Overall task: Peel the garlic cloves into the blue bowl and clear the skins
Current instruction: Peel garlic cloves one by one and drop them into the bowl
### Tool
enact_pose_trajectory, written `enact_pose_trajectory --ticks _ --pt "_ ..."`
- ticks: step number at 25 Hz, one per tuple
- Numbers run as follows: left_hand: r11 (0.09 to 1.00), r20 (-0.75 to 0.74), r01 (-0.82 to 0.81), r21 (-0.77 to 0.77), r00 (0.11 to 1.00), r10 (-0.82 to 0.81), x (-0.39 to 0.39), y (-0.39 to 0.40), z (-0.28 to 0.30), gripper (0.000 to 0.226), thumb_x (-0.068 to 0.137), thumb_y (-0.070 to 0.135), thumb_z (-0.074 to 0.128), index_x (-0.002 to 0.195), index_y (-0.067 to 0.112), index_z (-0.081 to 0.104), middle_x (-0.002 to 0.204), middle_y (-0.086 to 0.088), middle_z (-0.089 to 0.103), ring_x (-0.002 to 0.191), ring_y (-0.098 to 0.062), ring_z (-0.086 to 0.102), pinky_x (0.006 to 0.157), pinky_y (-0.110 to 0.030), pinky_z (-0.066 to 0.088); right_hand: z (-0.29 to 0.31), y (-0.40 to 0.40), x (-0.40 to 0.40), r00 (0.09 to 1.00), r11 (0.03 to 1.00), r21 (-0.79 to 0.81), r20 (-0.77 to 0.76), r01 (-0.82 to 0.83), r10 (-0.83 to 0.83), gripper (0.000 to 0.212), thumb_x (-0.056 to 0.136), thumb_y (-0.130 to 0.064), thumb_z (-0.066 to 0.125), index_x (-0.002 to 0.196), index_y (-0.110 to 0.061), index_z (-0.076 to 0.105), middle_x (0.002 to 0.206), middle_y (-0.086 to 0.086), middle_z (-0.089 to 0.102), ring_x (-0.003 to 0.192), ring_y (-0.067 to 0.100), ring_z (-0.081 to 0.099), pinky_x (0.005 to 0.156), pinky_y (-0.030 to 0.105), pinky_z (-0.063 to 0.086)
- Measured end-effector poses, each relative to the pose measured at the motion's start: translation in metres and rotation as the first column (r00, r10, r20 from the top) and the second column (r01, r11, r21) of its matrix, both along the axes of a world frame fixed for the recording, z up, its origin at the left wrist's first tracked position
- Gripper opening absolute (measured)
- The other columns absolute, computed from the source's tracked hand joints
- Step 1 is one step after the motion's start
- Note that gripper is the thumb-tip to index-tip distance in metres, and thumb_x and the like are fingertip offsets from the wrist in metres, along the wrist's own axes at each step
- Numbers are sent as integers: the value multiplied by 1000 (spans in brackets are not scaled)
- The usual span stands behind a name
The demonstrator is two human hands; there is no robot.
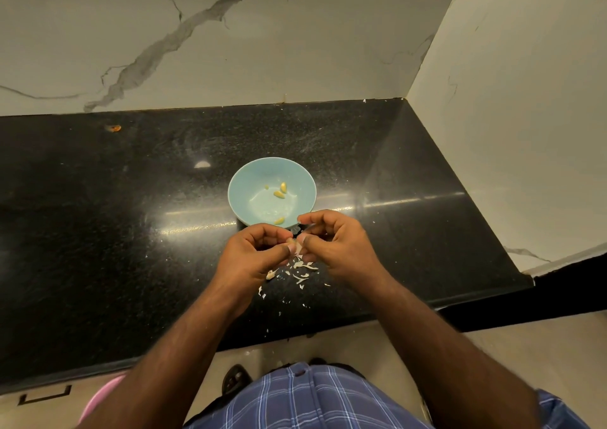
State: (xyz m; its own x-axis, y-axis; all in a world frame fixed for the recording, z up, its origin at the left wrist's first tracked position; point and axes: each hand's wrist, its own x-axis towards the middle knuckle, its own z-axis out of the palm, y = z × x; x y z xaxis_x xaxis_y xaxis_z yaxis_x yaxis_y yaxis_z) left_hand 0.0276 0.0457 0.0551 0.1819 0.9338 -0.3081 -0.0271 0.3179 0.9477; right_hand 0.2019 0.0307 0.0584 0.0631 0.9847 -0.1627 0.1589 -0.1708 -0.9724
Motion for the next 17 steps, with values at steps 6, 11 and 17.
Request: enact_pose_trajectory --ticks 6,11,17 --pt "986 155 -102 -129 980 122 -4 3 1 13 90 -6 67 97 4 71 87 -10 74 78 -18 72 69 -23 59 3 -4 8 990 999 37 139 -38 33 29 90 -4 70 108 -26 69 87 0 73 78 15 72 75 32 62" --pt "958 286 -63 -280 947 146 -4 5 5 18 94 -7 60 108 -1 69 97 -15 76 80 -19 75 68 -22 61 4 -2 25 938 998 7 342 -62 56 21 90 -8 72 103 -24 74 90 -10 75 86 2 71 85 27 60" --pt "955 306 -16 -296 946 110 -1 5 5 20 91 -8 62 106 -1 72 92 -14 75 77 -16 73 65 -20 59 6 -4 14 953 993 117 301 -30 -7 17 88 -16 78 104 -21 76 89 -9 76 84 5 72 82 33 61"
